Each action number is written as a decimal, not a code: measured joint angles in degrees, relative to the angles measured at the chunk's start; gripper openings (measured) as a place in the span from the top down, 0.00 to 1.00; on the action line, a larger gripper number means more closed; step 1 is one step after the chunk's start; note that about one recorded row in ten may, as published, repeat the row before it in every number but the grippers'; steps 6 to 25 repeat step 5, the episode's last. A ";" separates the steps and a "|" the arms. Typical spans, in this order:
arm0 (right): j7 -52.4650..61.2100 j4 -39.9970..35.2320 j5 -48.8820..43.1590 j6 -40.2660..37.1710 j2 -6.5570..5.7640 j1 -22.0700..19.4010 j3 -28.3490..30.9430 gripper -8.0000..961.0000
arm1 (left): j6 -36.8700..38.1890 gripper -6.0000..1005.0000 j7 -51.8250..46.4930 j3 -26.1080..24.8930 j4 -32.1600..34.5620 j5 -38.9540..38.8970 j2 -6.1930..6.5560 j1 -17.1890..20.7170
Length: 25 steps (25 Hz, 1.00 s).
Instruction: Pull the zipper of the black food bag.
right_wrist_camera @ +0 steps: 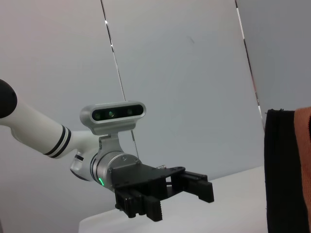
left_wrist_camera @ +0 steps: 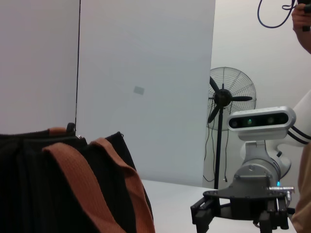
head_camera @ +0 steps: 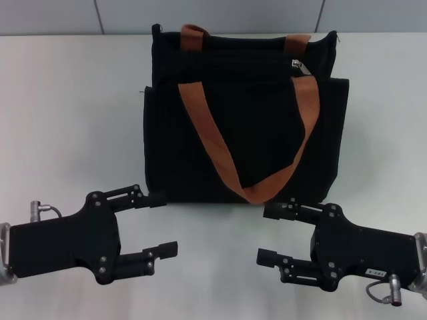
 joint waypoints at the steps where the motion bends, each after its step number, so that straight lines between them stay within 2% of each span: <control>1: 0.00 0.01 0.00 0.00 -0.02 0.00 0.00 0.25 | -0.08 0.28 -0.05 0.00 0.00 0.04 0.00 0.01; 25: -0.02 0.03 0.00 0.02 -0.14 -0.04 -0.01 0.25 | -0.32 0.28 -0.10 -0.04 -0.08 0.16 0.00 0.40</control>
